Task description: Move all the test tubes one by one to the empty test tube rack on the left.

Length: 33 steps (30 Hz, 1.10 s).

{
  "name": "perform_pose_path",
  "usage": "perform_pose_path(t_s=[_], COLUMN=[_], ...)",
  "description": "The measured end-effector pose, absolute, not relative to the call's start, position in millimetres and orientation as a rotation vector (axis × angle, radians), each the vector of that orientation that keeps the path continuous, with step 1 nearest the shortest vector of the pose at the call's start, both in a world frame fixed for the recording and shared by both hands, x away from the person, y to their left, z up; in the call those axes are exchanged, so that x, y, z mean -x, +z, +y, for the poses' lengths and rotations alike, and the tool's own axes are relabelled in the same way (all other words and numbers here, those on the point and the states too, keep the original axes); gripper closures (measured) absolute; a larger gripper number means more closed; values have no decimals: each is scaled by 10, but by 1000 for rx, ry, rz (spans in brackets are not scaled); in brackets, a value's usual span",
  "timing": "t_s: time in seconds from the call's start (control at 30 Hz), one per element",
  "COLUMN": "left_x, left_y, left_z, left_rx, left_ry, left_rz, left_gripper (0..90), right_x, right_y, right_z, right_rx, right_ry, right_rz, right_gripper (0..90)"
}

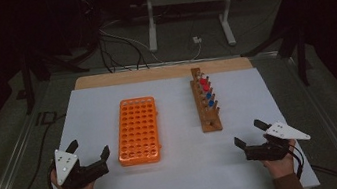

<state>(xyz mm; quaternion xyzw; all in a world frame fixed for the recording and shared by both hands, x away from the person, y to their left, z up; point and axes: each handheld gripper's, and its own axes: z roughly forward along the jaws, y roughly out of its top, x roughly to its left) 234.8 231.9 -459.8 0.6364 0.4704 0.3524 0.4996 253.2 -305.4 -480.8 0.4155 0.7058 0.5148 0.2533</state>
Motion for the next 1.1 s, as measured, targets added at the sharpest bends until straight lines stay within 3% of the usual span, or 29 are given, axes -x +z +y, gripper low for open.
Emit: perform_pose_path(t_s=[0.67, 1.1], left_x=[-2361, -2367], left_y=[-4640, -4660], left_z=[2349, 2338], left_rx=[-1511, -1517], left_ry=[854, 850], left_rz=[1171, 1176], left_gripper=[3, 3], right_x=[-2543, -2761], right_y=[-4777, -4562], right_z=[-3001, -2861], right_rx=[-1097, -1095], right_ry=[1414, 1440], right_rz=[1904, 1973], right_gripper=[0, 38])
